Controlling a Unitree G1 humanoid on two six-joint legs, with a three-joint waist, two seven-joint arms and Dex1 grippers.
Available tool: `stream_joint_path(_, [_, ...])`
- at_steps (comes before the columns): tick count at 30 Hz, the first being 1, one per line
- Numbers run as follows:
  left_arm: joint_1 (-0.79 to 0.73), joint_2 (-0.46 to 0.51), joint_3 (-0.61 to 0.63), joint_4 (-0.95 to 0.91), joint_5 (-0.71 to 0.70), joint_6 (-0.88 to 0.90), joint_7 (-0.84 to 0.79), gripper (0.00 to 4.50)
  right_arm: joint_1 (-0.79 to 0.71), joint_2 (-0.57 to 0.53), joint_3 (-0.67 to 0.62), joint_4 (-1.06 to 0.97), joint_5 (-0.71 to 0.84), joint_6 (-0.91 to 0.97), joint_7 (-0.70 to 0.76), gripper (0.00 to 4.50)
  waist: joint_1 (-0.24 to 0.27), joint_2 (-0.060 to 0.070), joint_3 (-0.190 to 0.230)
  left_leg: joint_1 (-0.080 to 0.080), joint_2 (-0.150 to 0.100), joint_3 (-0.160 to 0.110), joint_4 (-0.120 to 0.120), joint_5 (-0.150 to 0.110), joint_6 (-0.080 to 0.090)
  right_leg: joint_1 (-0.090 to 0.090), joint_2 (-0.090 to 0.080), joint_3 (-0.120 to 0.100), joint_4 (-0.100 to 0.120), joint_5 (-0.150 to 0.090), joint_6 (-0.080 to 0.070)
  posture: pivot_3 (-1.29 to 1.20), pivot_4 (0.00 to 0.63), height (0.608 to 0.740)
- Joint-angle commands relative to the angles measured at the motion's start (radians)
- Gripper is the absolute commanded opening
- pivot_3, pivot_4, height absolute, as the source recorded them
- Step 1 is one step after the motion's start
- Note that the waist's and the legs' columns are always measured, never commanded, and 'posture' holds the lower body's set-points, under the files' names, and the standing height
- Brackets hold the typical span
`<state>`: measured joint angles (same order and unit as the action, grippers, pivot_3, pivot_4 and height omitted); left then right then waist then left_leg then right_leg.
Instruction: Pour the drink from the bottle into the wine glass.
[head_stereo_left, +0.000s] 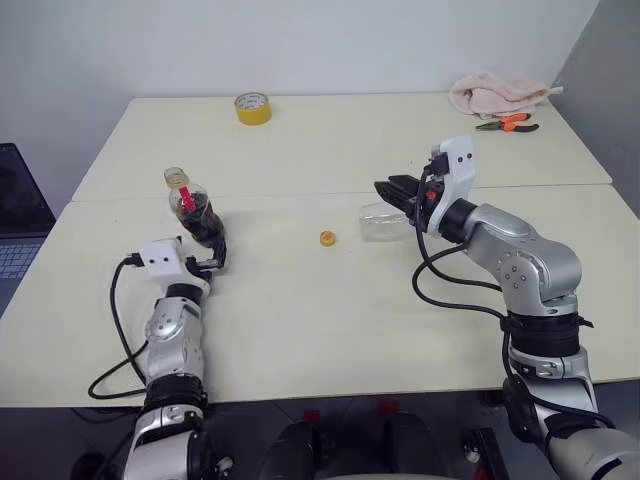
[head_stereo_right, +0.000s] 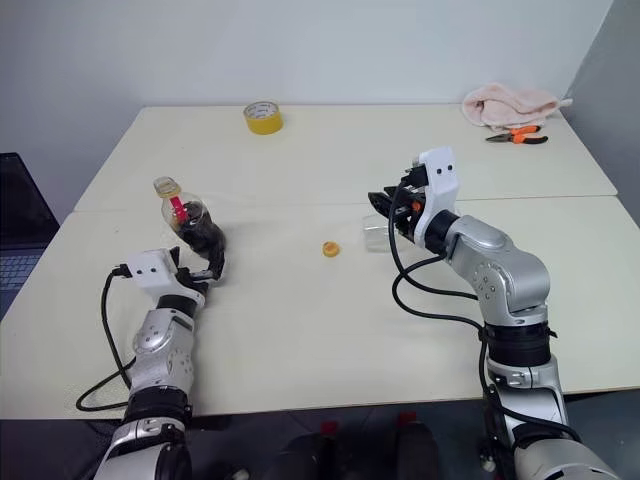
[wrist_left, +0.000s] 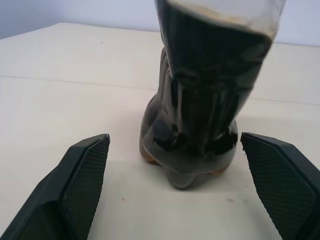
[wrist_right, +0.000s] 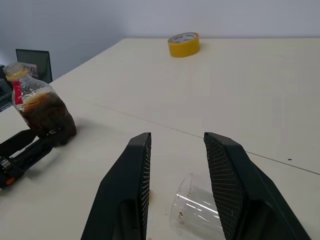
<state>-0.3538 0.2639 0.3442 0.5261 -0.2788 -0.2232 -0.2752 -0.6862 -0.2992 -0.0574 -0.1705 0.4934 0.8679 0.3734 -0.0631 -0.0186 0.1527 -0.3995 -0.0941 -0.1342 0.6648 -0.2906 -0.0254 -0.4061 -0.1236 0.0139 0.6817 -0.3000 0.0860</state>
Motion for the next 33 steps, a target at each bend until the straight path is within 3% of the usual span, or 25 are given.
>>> stream_joint_path(1, [0.042,-0.028,-0.026,-0.052,-0.007,0.039,-0.004,4.45,-0.006,-0.006,-0.013,-0.018,0.002,-0.025,0.01,1.8,0.001,0.0,-0.001,0.0,0.0,0.0,0.0,0.0,0.0,0.0,0.0,0.0,0.0,0.0,0.0,0.0,0.15,0.74])
stream_joint_path(6, [0.144,-0.061,-0.061,-0.198,-0.012,0.101,-0.012,4.45,0.009,-0.047,-0.006,-0.024,-0.013,-0.029,0.029,1.8,0.004,0.001,-0.004,0.0,0.0,0.0,0.0,0.0,0.0,0.001,0.0,0.0,0.0,0.0,0.0,0.0,0.15,0.74])
stream_joint_path(12, [0.248,-0.039,-0.107,-0.398,-0.011,0.174,-0.048,4.45,0.03,-0.212,0.019,0.009,-0.044,-0.044,0.158,1.8,0.008,0.001,-0.005,0.001,0.0,0.001,0.0,0.0,0.0,0.001,0.0,0.0,-0.001,0.0,0.0,0.0,0.15,0.74])
stream_joint_path(16, [0.334,0.081,-0.203,-0.655,-0.104,0.376,-0.235,4.45,0.008,-0.409,0.083,0.063,-0.122,-0.1,0.314,1.8,0.008,0.001,-0.004,0.0,0.0,0.001,0.0,0.0,0.0,0.001,0.0,0.001,-0.001,0.0,0.0,0.0,0.15,0.74])
stream_joint_path(19, [0.368,0.158,-0.29,-0.785,-0.119,0.492,-0.31,4.45,-0.054,-0.517,0.198,0.111,-0.219,-0.155,0.419,1.8,0.008,0.002,-0.004,0.0,0.0,0.002,-0.001,0.0,0.0,0.001,0.0,0.001,-0.002,0.0,0.0,0.0,0.15,0.74])
stream_joint_path(22, [0.338,0.173,-0.348,-0.832,-0.097,0.543,-0.315,4.5,-0.132,-0.529,0.28,0.205,-0.306,-0.224,0.474,2.62,0.009,0.002,-0.004,0.001,0.001,0.002,0.0,0.0,0.0,0.002,0.001,0.001,-0.001,0.0,0.0,0.0,0.15,0.74])
stream_joint_path(27, [0.259,0.159,-0.44,-0.862,-0.046,0.599,-0.296,4.5,-0.251,-0.491,0.402,0.364,-0.439,-0.355,0.571,4.37,0.009,0.002,-0.004,0.0,0.001,0.003,-0.001,0.0,0.0,0.001,0.001,0.001,-0.002,0.0,0.0,0.0,0.15,0.74])
stream_joint_path(33, [0.248,0.133,-0.472,-0.882,-0.03,0.61,-0.28,4.5,-0.323,-0.503,0.547,0.527,-0.641,-0.51,0.679,4.44,0.011,0.002,-0.003,0.0,0.0,0.003,0.0,0.0,0.0,0.001,0.0,0.001,-0.003,0.0,0.0,0.0,0.15,0.74])
